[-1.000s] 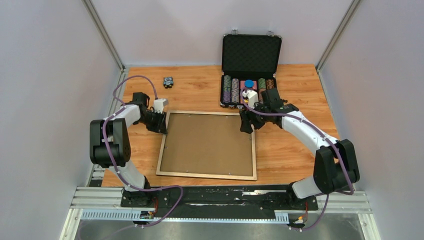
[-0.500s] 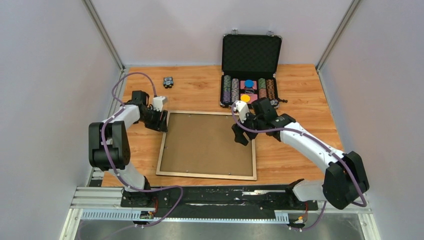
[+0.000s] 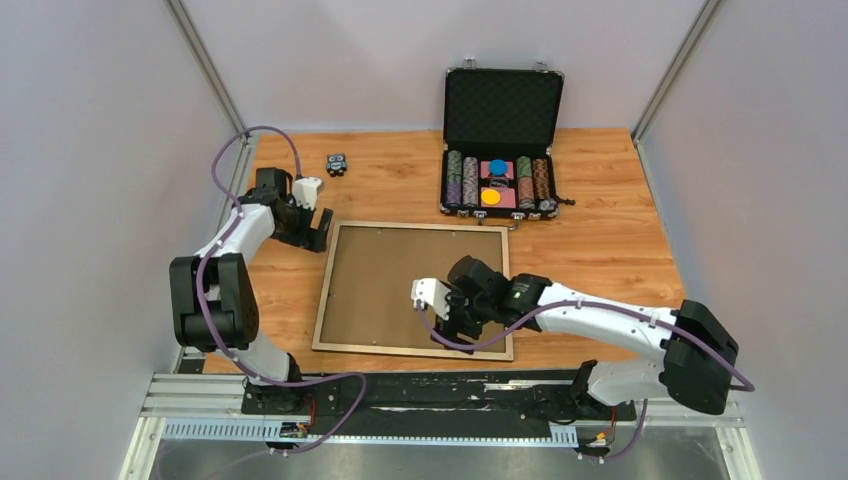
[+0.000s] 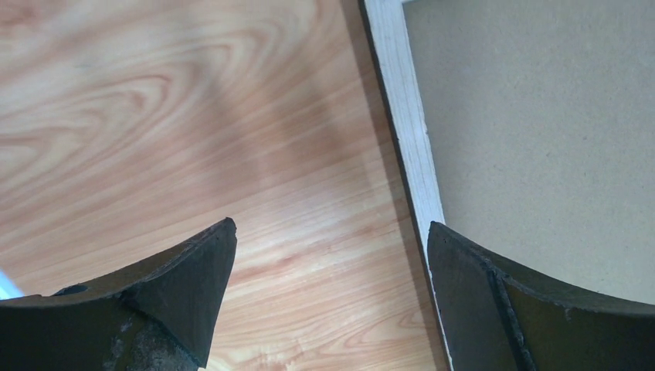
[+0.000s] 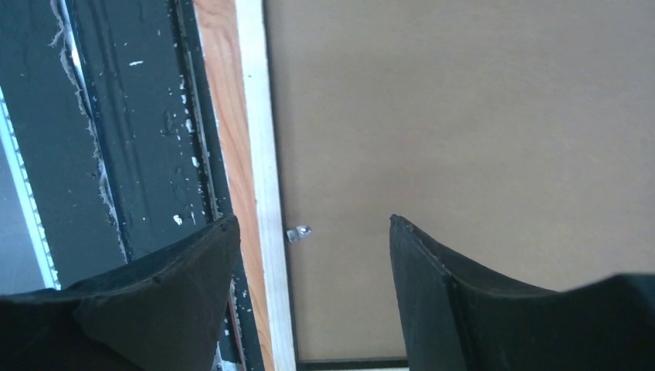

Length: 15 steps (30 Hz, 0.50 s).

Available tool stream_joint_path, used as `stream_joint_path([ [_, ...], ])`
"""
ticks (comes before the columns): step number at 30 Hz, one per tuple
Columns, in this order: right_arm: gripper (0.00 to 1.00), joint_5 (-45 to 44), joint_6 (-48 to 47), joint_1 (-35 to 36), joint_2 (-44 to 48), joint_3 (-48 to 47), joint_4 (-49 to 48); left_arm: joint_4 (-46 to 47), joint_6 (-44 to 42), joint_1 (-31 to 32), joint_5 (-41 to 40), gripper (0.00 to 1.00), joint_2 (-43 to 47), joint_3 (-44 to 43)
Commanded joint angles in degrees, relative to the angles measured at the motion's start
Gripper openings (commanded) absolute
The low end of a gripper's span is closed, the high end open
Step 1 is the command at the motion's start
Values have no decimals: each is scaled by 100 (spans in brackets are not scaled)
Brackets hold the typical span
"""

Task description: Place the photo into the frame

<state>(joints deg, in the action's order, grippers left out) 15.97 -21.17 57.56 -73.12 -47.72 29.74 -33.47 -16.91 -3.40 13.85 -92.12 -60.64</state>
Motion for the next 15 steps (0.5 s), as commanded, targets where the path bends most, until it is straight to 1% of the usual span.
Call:
stream_joint_path([
  [1,69,-276,41,415,-315,-61,-270,-205,31,-9,-405,100,352,-407],
  [8,65,-627,210,1068,-1008,-396,-279,-459,106,-3,-421,100,348,-511],
  [15,60,-1161,270,1421,-1492,-569,-283,-555,171,-3,-345,100,415,-525],
])
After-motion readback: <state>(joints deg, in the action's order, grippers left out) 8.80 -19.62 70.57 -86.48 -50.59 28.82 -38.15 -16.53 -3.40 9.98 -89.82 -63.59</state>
